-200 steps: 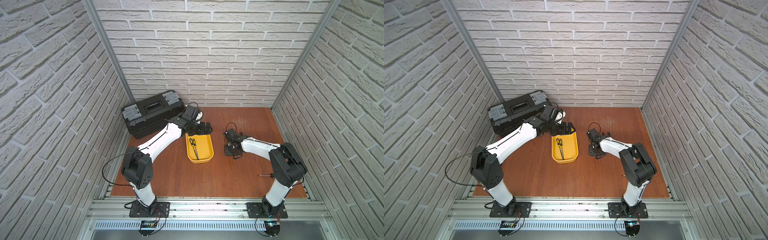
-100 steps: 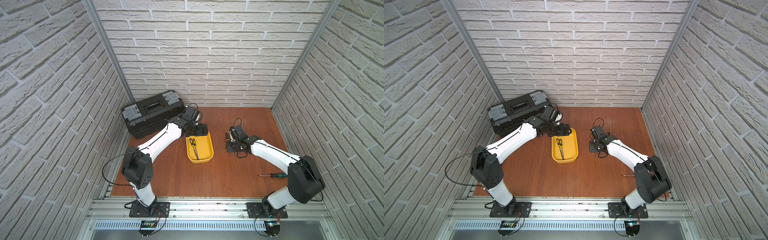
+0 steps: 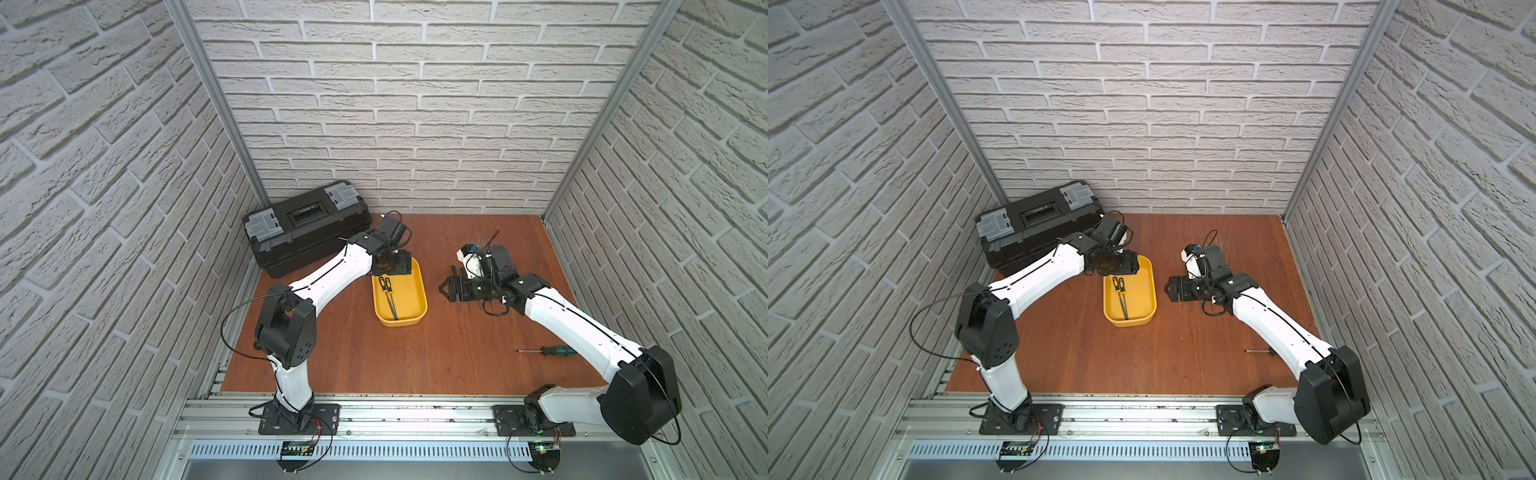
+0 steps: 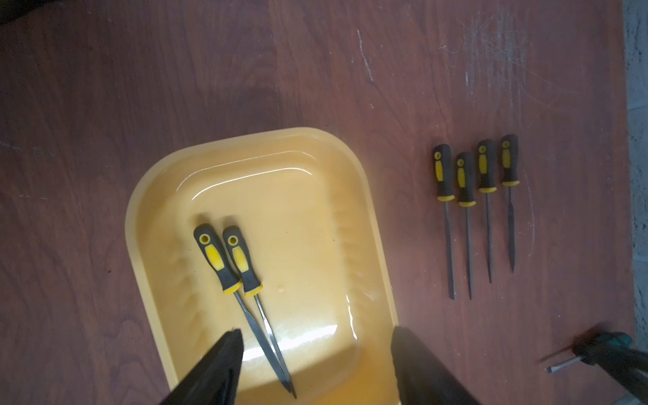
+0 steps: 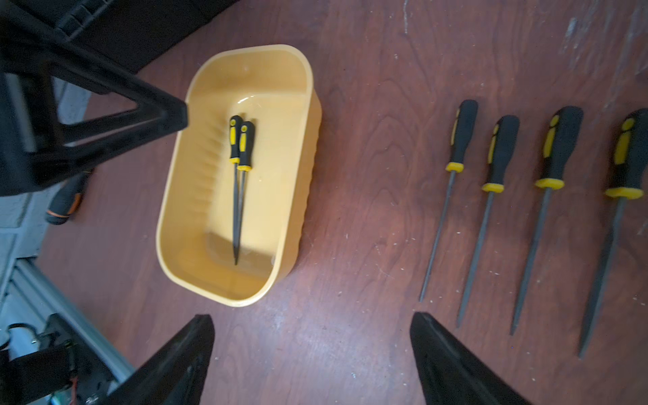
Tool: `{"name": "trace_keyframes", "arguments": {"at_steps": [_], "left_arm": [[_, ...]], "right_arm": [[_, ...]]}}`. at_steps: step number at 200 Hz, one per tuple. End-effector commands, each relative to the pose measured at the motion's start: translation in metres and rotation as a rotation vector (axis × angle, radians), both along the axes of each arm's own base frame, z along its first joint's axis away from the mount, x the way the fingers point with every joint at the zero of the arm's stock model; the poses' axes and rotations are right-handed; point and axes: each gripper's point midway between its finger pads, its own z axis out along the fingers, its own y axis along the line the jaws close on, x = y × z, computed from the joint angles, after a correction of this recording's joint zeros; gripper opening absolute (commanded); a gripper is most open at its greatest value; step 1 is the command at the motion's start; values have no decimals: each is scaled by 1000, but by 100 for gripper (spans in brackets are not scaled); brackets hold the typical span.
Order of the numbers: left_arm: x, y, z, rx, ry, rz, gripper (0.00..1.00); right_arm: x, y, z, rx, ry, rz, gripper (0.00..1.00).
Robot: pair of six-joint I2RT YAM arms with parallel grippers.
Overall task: Take the file tool out of the storage box
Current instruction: Pick up the file tool from the storage box.
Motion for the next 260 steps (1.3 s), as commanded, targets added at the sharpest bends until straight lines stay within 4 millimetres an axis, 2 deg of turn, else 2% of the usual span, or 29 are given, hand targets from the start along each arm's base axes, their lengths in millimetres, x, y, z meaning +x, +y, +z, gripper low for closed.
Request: {"name": "trace_keyframes", "arguments": {"at_steps": [1,35,65,148,176,260], "left_arm": [[9,-3,-6,25,-4,27,67],[17,-7,-26,43,36,54,60],[22,4,-42,127,66,106,55],[24,18,-68,168,121,225,53],[26,16,-77,156,139,230,53],[27,19,-98,150,174,256,48]], "right_arm": [[-2,11,27,100,-53,52,96],[-3,7,27,107,-53,44,97],[-4,3,21,109,-43,37,98],[-4,-3,17,117,-35,28,99],[-5,-4,16,125,-29,32,100],[-3,-3,25,146,-40,47,100]]}}
